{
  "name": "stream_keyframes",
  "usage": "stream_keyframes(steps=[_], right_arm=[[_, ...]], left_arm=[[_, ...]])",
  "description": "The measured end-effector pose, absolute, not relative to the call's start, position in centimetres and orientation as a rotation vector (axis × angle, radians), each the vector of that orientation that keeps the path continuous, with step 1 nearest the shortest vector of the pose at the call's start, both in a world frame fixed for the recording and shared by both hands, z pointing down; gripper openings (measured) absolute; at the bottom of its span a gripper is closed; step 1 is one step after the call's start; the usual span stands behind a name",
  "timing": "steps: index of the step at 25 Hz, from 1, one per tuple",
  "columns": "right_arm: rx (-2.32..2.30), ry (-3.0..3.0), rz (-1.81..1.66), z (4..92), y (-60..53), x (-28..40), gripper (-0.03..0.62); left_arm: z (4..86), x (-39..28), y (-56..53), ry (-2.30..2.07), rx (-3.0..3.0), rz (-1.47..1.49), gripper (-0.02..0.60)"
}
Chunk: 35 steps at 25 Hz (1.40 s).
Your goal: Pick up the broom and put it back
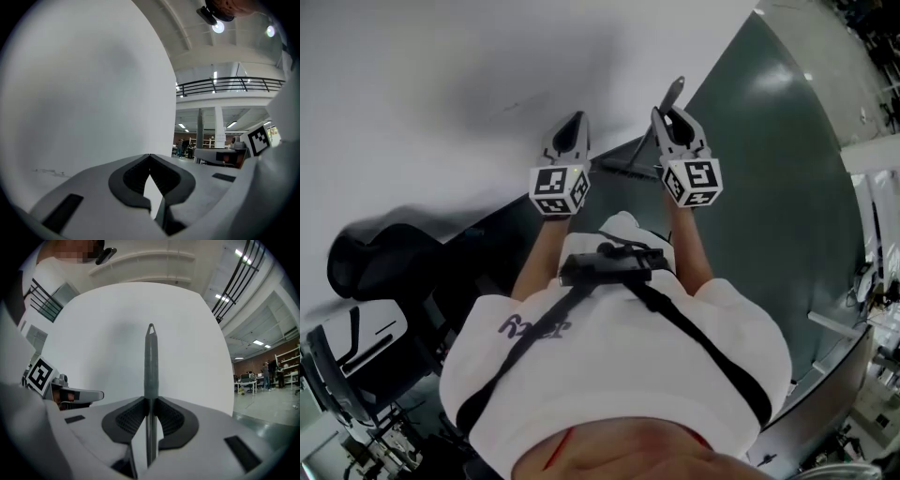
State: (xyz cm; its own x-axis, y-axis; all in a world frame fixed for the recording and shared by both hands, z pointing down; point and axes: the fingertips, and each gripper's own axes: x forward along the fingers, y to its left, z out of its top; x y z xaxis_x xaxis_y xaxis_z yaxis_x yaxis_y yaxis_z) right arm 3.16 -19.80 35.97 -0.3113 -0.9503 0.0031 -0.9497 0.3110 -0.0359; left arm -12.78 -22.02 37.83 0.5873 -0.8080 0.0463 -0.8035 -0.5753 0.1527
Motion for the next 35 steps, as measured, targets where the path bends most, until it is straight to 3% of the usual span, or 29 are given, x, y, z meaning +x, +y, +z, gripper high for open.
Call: stream_keyframes(steps=[18,28,35], right_arm=[[-2.127,2.586,-0.279,40.9,-15.2,22.2,0.089],[-1.814,2.934,-0.542,51.2,-17.7,27.5,0.089],[-1.348,3.392,-0.567,60.7,-18.8,26.0,0.089]], left_arm=[[39.6,5.4,-20.0,-0.944,2.727,0.086,0.011],[46.0,10.1,-22.2,-0.940,2.612,0.224,0.011],[51.2,11.5,-24.2,-1.004,2.540,0.305,0.011]])
